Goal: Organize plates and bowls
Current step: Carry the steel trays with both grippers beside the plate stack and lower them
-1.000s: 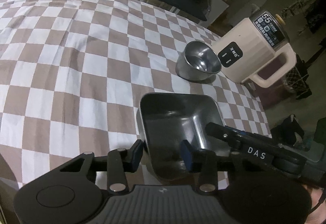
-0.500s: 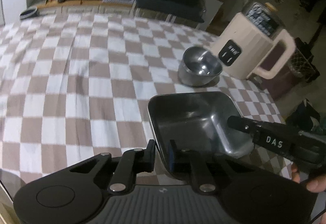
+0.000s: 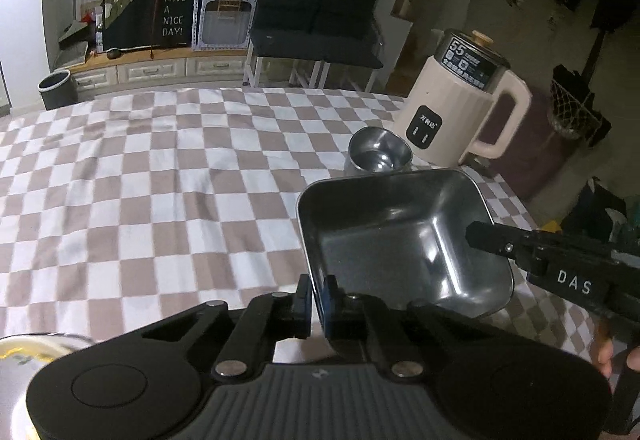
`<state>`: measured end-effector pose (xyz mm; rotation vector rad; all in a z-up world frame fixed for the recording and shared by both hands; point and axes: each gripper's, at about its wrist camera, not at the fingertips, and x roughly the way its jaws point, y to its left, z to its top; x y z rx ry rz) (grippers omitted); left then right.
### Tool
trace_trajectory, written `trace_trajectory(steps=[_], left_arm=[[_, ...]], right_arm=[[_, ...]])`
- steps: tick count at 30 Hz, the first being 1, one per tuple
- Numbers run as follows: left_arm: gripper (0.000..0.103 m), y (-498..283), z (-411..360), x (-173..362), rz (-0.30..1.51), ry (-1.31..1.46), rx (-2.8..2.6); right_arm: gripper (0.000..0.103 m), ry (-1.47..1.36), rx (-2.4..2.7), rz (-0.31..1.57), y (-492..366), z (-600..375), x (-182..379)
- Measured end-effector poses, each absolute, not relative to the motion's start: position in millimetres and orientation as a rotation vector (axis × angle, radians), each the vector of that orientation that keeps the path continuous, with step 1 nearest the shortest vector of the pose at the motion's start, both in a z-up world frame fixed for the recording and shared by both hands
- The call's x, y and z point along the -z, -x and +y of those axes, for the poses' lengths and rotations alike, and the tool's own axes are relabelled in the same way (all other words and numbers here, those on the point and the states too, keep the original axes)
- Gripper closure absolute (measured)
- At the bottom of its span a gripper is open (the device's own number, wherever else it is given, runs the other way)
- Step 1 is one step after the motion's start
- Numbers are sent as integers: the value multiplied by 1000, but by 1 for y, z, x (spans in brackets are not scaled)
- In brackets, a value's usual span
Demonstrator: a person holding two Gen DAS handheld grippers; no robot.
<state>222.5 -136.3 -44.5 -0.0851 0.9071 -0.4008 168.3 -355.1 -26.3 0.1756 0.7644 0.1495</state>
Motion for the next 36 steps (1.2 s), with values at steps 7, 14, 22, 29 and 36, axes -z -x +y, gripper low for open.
trace_trajectory(steps=[7,14,22,29,36], left_arm=[[97,-191,-119,40,932,4,404],[97,-172,-110,49,977,-41,405],[95,-156,-120,62,1006,-119,428],[93,-155,-125,74,1031,-179,438],[92,-162,-126,84,1055,-218,430]], right_arm=[[95,-117,-196,751,-142,-332,21],[92,-2,-241,764,-124,-314,22],[92,110,-227,830,-109,-304,33],[91,155,-229,865,-105,-297,39],[91,215,-223,912,-113,-285,49]])
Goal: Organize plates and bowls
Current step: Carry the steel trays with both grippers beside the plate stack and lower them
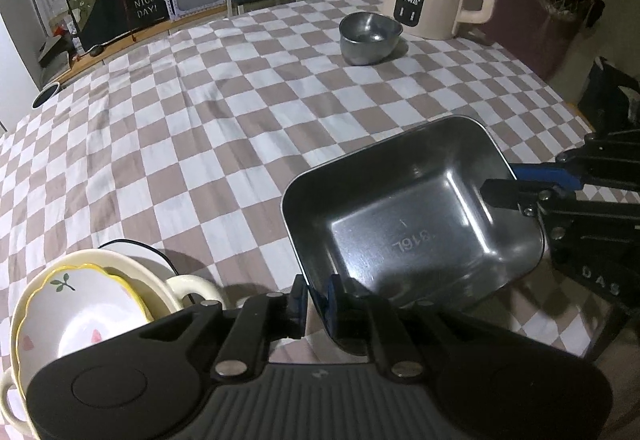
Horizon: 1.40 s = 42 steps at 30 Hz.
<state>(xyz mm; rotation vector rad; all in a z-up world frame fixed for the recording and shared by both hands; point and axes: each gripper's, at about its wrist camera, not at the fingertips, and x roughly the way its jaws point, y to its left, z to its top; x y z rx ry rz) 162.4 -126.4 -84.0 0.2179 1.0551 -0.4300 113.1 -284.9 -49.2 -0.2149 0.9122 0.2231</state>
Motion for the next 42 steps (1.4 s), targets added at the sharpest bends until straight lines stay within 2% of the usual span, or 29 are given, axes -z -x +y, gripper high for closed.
trace_trajectory(steps=[28,30,32,36,37,41,42], left_arm=[[91,-171,-137,102,1090,-275,485],[89,-171,-137,102,1091,-278,485],[88,-171,-136,103,1090,-278,488],[87,-172,-136,103,1089,-280,492],[87,-172,-136,102,1089,-280,493],[85,-173,-137,102,1091,-272,497],[85,-174,-137,102,1086,-271,496]], right_arm=[[91,331,-195,1070,-134,-282,86],[90,314,-195,1085,-136,-285,87],[82,286,-188,1107,-139,-290,91],[76,201,-188,1141,-145,-302,95],[76,184,-193,1143,-146,-304,96],[91,209,-219,1124,-147,-299,97],[92,214,-219,1123,-148,-298,98]])
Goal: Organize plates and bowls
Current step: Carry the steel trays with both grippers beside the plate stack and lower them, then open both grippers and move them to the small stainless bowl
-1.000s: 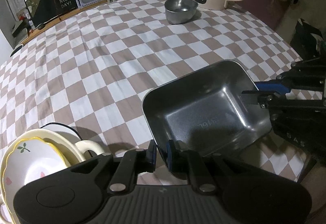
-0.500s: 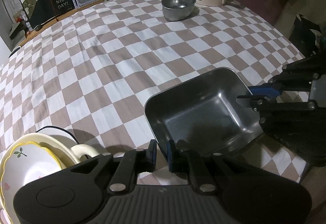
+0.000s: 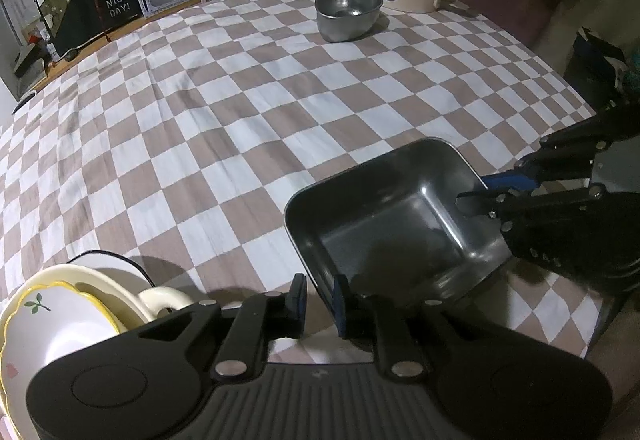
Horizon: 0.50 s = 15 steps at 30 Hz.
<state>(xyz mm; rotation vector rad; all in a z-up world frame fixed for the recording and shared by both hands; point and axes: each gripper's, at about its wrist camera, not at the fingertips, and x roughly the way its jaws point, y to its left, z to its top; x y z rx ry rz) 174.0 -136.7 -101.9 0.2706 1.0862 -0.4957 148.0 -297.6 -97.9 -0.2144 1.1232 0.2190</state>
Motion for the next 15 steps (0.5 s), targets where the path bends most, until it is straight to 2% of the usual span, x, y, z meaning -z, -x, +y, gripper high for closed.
trace_trajectory(steps=[15], left_arm=[[86,-189,-140,104,1072,-274,491]], right_arm=[[93,149,-190,1114,-159,-304,100]])
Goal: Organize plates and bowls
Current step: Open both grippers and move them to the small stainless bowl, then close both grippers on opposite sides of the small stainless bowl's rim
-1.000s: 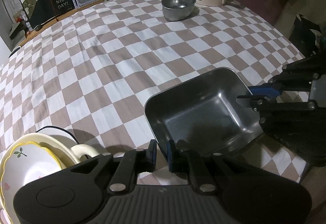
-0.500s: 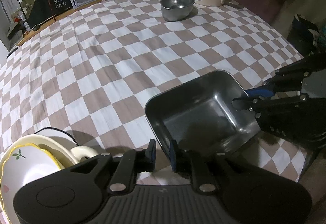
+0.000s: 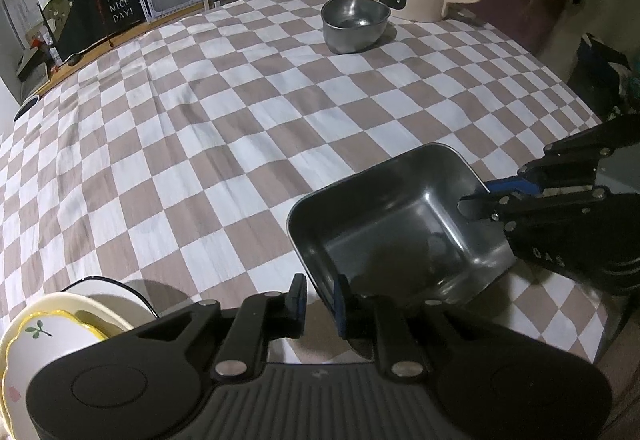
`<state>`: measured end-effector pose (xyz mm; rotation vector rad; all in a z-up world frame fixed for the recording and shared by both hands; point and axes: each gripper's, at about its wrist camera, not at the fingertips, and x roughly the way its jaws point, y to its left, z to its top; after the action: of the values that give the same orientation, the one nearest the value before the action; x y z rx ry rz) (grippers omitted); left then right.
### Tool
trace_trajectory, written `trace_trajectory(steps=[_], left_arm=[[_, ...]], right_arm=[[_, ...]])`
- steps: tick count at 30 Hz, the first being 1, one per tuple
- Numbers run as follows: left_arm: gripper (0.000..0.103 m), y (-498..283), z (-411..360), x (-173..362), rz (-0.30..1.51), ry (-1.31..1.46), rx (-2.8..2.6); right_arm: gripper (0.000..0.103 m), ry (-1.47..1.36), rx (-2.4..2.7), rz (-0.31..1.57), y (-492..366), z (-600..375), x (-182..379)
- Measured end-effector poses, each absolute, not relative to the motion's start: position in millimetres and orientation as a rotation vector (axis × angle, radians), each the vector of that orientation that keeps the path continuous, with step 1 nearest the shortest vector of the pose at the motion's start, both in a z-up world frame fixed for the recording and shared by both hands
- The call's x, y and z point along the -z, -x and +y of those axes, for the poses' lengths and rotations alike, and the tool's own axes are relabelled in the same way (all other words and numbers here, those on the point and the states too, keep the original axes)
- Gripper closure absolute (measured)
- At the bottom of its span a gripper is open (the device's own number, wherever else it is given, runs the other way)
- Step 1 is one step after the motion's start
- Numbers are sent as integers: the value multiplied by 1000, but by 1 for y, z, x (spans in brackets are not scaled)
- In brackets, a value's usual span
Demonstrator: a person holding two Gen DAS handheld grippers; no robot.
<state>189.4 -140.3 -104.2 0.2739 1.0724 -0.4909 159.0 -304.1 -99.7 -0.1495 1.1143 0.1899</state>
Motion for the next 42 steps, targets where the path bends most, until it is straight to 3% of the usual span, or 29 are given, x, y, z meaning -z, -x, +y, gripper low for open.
trace_trajectory(steps=[3,9,11,17,34,38,42], left_arm=[[86,-192,-139,100,1077,-256,496],[72,-197,-134,81,1039,-173,529],[56,-198,-134,75,1014,-139,536],[22,-200,-138,63,928,-76,535],[8,-269,-159,62,884,0,439],[8,-291,-180,61,888,30,430],[8,-310,-199,64,883,61,413]], right_arm=[[87,157,-212,1104,-156,-304,95],[67,57,-220,987,-153,-314,67],[57,17,-200,953,-156,-322,61],[55,-67,-102,908,-174,-346,60],[54,-129,125,889,-242,-402,92],[45,-144,161,870,-253,-413,96],[45,-211,172,827,-264,-418,91]])
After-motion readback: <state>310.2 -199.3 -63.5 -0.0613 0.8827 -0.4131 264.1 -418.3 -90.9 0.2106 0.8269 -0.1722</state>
